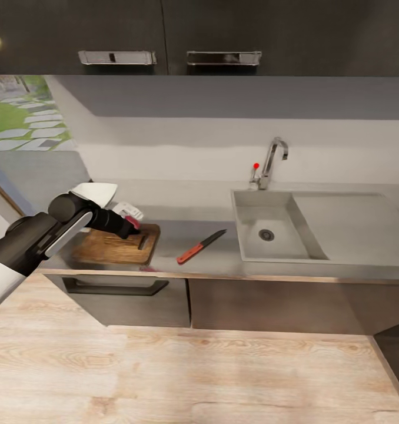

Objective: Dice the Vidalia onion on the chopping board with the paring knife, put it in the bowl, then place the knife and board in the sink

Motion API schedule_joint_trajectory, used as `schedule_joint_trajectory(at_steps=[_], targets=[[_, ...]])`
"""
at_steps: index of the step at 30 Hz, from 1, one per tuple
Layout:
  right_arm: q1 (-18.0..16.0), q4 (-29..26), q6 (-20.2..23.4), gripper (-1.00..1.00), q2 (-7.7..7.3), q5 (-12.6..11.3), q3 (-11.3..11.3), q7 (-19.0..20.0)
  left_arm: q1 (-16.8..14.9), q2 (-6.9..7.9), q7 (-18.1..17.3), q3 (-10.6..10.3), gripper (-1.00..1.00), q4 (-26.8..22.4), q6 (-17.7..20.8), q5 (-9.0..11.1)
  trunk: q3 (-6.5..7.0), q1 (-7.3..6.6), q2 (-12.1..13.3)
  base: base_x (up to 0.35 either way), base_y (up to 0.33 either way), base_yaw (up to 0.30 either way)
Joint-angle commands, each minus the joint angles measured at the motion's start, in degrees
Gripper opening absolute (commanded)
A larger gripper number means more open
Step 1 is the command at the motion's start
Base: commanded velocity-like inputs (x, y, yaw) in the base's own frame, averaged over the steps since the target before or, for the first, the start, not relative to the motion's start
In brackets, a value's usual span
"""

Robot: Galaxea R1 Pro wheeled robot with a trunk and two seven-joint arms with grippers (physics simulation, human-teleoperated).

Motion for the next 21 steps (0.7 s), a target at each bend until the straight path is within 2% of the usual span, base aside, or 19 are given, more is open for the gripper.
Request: schedule_joint_trajectory(at_steps=[1, 13, 21], targets=[[0.0, -0.1, -0.1, 1.0, 0.09, 0.2, -0.4, 0.5, -0.1, 0.05, -0.5, -0.1, -1.0, 0.1, 0.0, -0.4, -0.09, 0.04, -0.1, 0.0, 0.306, 0.0], [0.0, -0.1, -0.1, 1.0, 0.08, 0.3, -0.4, 0.5, -0.1, -0.05, -0.5, -0.1, -1.0, 1.1, 0.0, -0.4, -0.09, 0.04, -0.1, 0.0, 0.298, 0.0], [0.0, -0.1, -0.2, 1.0, 0.06, 0.3, -0.4, 0.5, -0.1, -0.41, -0.5, -0.2, -1.0, 1.0, -0.1, -0.4, -0.09, 0.04, -0.1, 0.0, 0.056, 0.0]])
